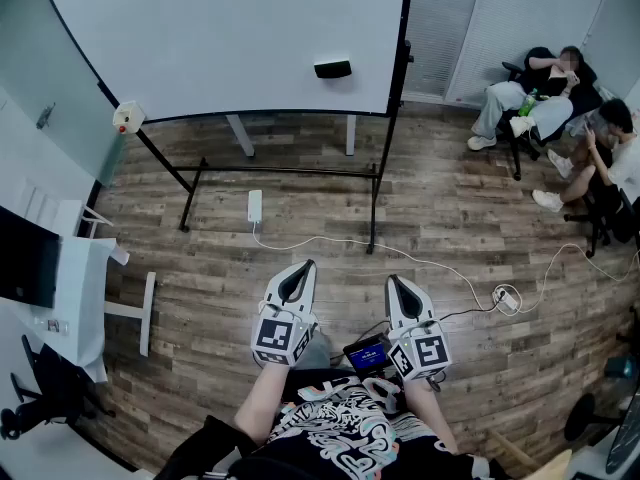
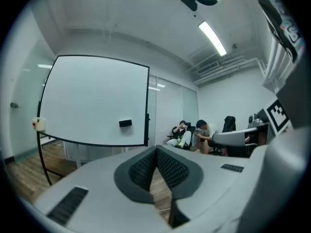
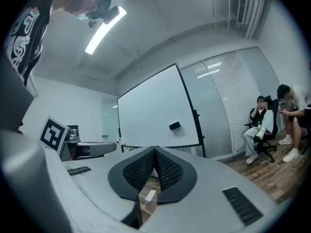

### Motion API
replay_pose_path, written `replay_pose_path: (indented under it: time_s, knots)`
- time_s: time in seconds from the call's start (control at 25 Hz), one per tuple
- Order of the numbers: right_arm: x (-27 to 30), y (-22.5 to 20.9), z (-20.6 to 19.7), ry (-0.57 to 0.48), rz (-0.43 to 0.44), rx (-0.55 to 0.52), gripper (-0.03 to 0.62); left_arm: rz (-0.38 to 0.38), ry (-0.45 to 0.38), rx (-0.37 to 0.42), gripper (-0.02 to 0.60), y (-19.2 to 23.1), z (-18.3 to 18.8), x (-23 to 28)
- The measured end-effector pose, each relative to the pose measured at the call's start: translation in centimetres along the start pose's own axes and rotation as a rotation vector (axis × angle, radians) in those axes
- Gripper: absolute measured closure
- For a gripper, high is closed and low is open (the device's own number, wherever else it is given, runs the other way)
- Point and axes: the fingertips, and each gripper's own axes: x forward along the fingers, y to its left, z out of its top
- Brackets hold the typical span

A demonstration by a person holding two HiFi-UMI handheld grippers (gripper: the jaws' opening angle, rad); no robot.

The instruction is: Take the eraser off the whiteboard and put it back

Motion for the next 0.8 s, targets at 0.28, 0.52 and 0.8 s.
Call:
replay_pose_path:
  time_s: [0.28, 0.52, 0.8]
  knots:
    - [-1.0, -1.8, 0.4, 0.008, -0.057, 0.013, 0.579, -0.003, 0.004, -0.018, 0.557, -0.8, 0.7, -0.1]
    - [-1.5, -2.8, 0.4, 0.004, -0.057, 0.024, 0.579, 0.036, 0.008, 0.013, 0.556, -1.0, 0.5, 0.3]
    - [-1.4, -4.0, 1.2, -0.001, -0.051, 0.005, 0.579, 0.052, -0.025, 0.008, 0.556, -1.1, 1.1, 1.6]
